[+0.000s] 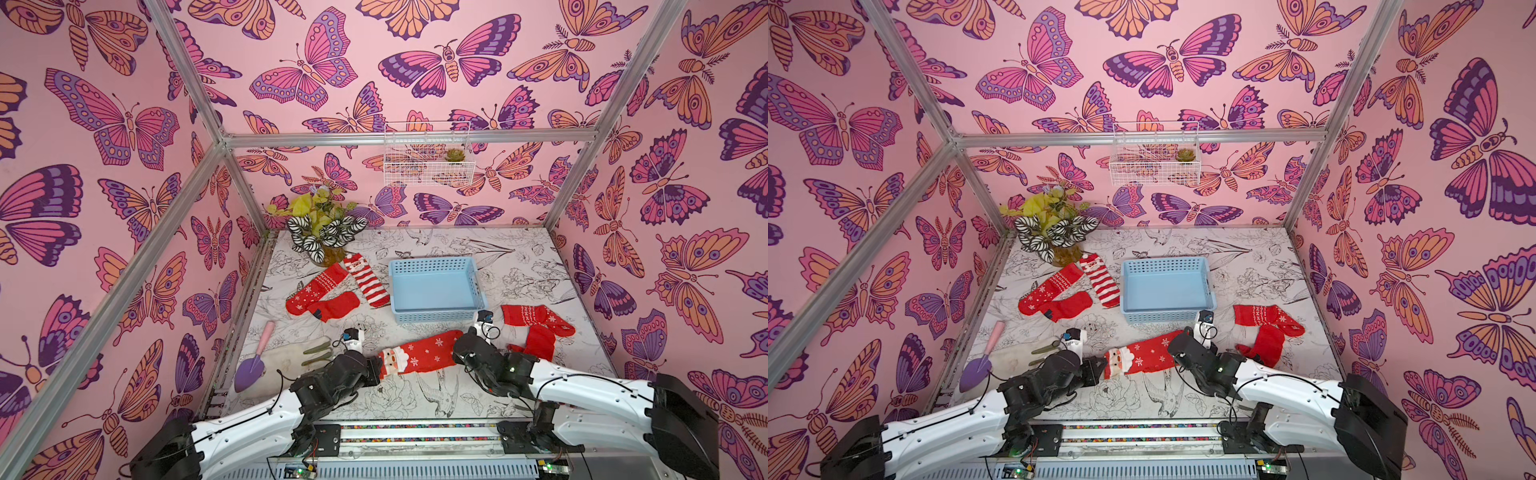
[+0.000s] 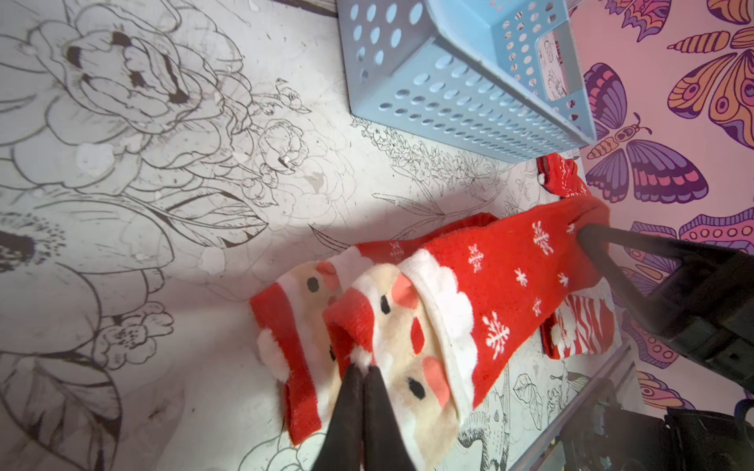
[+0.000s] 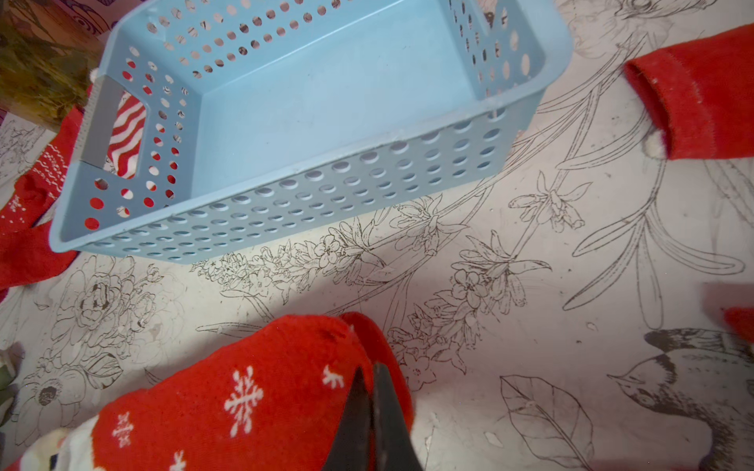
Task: Place the socks together as a pair
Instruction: Place the sock in the sock.
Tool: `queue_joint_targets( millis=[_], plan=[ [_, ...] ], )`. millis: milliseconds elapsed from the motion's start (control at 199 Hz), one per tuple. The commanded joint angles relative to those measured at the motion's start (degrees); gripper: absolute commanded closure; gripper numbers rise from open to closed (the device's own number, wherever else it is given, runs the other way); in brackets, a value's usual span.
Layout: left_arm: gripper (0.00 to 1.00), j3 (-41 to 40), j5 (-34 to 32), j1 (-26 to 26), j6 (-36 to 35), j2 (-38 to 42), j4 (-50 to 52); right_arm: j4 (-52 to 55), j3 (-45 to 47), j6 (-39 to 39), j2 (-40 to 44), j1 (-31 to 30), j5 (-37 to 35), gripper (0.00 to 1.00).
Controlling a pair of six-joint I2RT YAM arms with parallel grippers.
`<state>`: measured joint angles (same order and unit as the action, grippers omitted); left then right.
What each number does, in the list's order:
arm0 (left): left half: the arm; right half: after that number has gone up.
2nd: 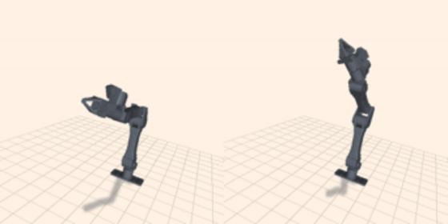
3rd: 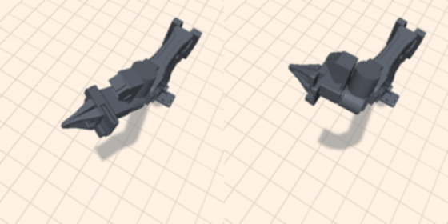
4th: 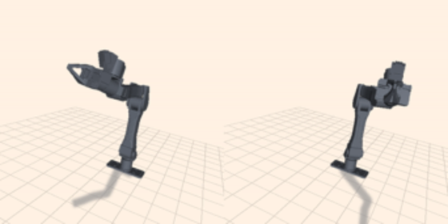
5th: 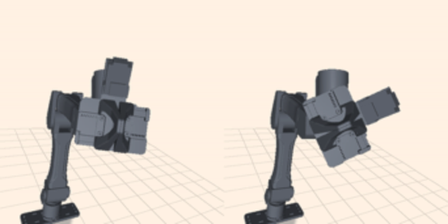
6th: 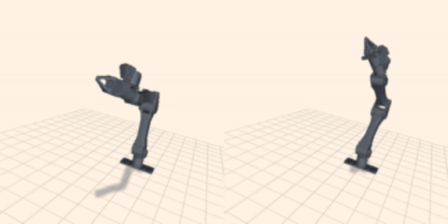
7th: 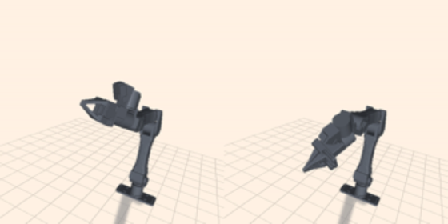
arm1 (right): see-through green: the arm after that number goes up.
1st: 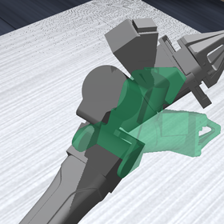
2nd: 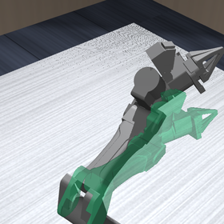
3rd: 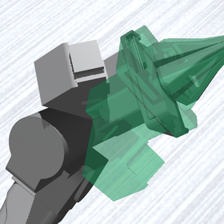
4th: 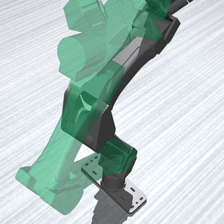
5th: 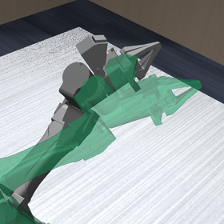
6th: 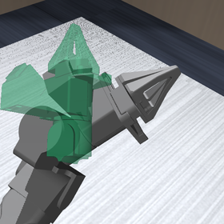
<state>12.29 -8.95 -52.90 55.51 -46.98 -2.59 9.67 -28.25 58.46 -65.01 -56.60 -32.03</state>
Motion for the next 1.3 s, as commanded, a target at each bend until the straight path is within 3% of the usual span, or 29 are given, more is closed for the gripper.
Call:
queue_joint_targets(
  millis=[0, 397, 833, 1300],
  plan=[
    [1.0, -1.5, -4.2, -0.1, -2.3, 0.5, 0.5, -2.3, -1.3, -2.0, -3.2, 0.5, 2.5, 1.0],
    [1.0, -2.5, -6.0, -0.2, -2.9, -1.0, 0.9, -3.8, -4.0, -2.7, -10.7, 0.4, 4.1, 1.0],
    [1.0, -1.5, -4.9, -0.1, -2.7, -4.8, 0.9, -3.5, -3.2, -2.4, -11.5, 0.5, 4.2, 1.0],
    [1.0, -0.3, -3.3, -0.2, -3.0, -3.1, 0.9, -2.3, -2.6, -2.5, -9.8, 0.6, 3.5, 1.0]
  ],
)
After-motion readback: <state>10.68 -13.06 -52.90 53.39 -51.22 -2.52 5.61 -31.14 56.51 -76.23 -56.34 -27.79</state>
